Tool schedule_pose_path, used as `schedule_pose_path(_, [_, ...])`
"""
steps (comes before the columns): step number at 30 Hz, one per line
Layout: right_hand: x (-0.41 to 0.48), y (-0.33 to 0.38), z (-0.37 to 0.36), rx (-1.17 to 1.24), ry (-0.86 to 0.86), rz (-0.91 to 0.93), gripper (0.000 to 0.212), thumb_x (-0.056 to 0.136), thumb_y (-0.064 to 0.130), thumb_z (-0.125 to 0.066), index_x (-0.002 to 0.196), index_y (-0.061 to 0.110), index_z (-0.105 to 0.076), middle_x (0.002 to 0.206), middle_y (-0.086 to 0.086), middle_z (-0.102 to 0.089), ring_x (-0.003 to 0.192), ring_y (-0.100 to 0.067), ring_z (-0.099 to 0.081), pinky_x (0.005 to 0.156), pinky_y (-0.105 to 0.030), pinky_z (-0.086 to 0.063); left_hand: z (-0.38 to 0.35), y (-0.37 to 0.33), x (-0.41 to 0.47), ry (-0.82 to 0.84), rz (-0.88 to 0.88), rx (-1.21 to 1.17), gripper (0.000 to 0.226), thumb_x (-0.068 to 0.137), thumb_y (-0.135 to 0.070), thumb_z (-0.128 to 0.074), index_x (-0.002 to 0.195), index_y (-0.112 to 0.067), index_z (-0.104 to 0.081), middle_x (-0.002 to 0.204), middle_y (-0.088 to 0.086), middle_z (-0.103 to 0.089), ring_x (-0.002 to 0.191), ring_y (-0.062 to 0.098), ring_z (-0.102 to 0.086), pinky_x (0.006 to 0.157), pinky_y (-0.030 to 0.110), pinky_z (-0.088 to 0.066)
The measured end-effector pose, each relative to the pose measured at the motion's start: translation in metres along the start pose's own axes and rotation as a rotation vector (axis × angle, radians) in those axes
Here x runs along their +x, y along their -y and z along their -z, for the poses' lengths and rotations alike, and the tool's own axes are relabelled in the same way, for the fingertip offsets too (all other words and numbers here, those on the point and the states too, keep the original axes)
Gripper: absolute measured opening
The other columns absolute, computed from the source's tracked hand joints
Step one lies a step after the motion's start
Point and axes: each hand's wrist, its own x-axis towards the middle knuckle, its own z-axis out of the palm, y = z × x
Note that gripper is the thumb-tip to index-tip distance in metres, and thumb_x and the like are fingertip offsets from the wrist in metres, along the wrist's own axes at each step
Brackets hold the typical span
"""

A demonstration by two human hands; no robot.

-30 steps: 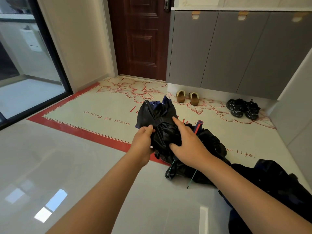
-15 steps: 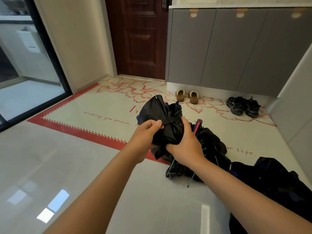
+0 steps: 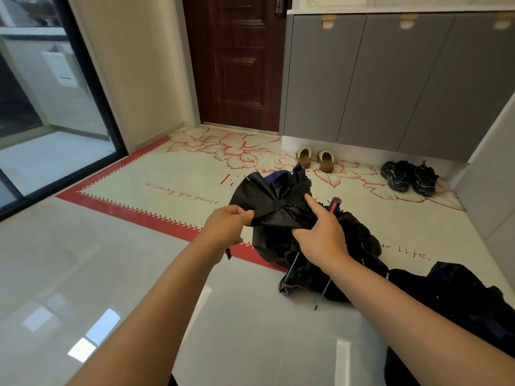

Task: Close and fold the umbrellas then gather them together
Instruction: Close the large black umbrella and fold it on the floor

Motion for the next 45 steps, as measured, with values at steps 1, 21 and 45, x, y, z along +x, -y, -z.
schedule_pose_path(1, [0.0, 0.001, 0.001, 0.035, -0.004, -0.009, 0.087, 0.083, 0.009, -0.07, 0.153, 0.045, -0.032, 0.124, -0.006, -0.062, 0.059, -0.013, -0.054, 0.063, -0.035, -0.057, -0.001, 0.001, 0.001, -0.024, -0.01, 0.021, 0.025, 0.098, -0.031, -0.056, 0.084, -0.012, -0.063, 0.079, 0.002, -0.057, 0.068, 0.019, -0.052, 0.073, 0.034, -0.053])
schedule_pose_path(21, [-0.016, 0.018, 0.014, 0.219, 0.519, -0.139, 0.067, 0.082, 0.025, -0.082, 0.135, 0.03, -0.04, 0.127, 0.003, -0.06, 0.109, -0.015, -0.064, 0.08, -0.03, -0.055, -0.032, 0.012, 0.002, -0.005, 0.121, -0.504, 0.021, 0.103, -0.026, -0.046, 0.091, -0.01, -0.053, 0.1, 0.018, -0.065, 0.09, 0.032, -0.064, 0.087, 0.051, -0.053])
schedule_pose_path(45, [-0.003, 0.017, 0.013, 0.27, -0.044, -0.062, 0.082, 0.085, -0.005, -0.066, 0.152, 0.033, -0.042, 0.103, 0.023, -0.056, 0.088, 0.006, -0.059, 0.076, -0.016, -0.054, -0.001, -0.001, -0.011, 0.058, 0.029, 0.104, 0.028, 0.097, -0.037, -0.058, 0.092, -0.014, -0.073, 0.107, 0.009, -0.067, 0.097, 0.022, -0.064, 0.076, 0.035, -0.057])
